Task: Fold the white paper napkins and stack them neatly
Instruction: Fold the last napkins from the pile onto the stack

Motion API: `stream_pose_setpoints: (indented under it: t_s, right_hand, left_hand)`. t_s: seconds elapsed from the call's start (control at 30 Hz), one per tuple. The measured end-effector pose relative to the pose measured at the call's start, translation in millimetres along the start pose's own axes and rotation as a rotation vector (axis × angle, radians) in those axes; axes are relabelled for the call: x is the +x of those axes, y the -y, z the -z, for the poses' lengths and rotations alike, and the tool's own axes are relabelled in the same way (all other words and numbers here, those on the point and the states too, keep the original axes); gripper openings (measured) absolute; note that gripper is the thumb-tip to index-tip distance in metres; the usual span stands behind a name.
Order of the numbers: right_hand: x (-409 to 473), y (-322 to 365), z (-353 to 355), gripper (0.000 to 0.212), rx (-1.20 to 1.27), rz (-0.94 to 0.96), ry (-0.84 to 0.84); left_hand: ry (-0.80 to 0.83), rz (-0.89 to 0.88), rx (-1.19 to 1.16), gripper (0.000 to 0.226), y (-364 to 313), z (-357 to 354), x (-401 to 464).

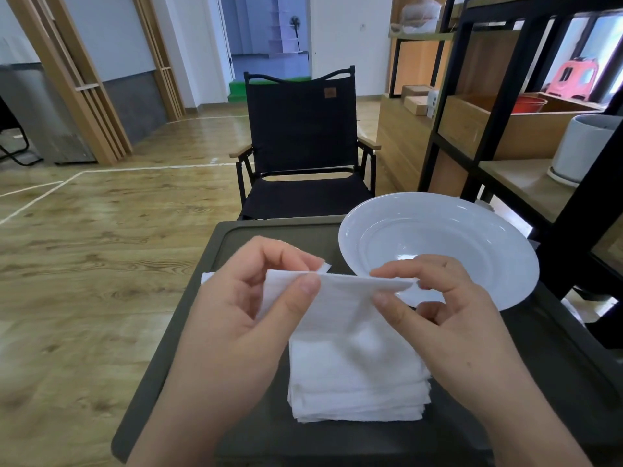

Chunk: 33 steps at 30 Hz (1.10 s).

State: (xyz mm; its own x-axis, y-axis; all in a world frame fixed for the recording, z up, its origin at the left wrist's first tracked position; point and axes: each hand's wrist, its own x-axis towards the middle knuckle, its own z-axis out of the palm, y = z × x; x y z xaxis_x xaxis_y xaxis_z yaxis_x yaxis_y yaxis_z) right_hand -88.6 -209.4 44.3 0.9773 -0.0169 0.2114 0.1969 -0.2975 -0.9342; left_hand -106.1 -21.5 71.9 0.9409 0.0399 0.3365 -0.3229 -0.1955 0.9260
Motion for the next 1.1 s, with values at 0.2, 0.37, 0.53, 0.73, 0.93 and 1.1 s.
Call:
stream_pose_setpoints:
  t_s: [0.2, 0.37, 0.53, 0.73, 0.93, 1.1]
  right_hand:
    - [-3, 9, 2, 0.014, 0.201, -0.109, 0.073]
    - [2, -1, -2, 0.003, 0.046, -0.205, -0.050]
    - [6, -14, -1, 0.025, -0.140, -0.266, -0.071]
    - [4, -16, 7, 0.027, -0.380, -0.173, -0.354]
    - [5, -10, 9, 0.008, -0.294, -0.102, -0.464]
    - [6, -10, 4, 0.007, -0.249, -0.119, -0.413]
  left_hand:
    - [-0.125, 0.296, -0.109, 0.005, 11, -16, 2]
    - [-0.120, 0.364, 0.119, 0.031, 28, -16, 4]
    - [-0.023, 0.437, 0.356, 0.032, 36, -14, 5]
    - [-0.285, 0.379, 0.573, 0.014, 53, 12, 12]
    - [-0.032, 0.238, 0.887, 0.043, 93, 17, 16]
    - [-0.014, 0.166, 0.963, 0.027, 104, 9, 20]
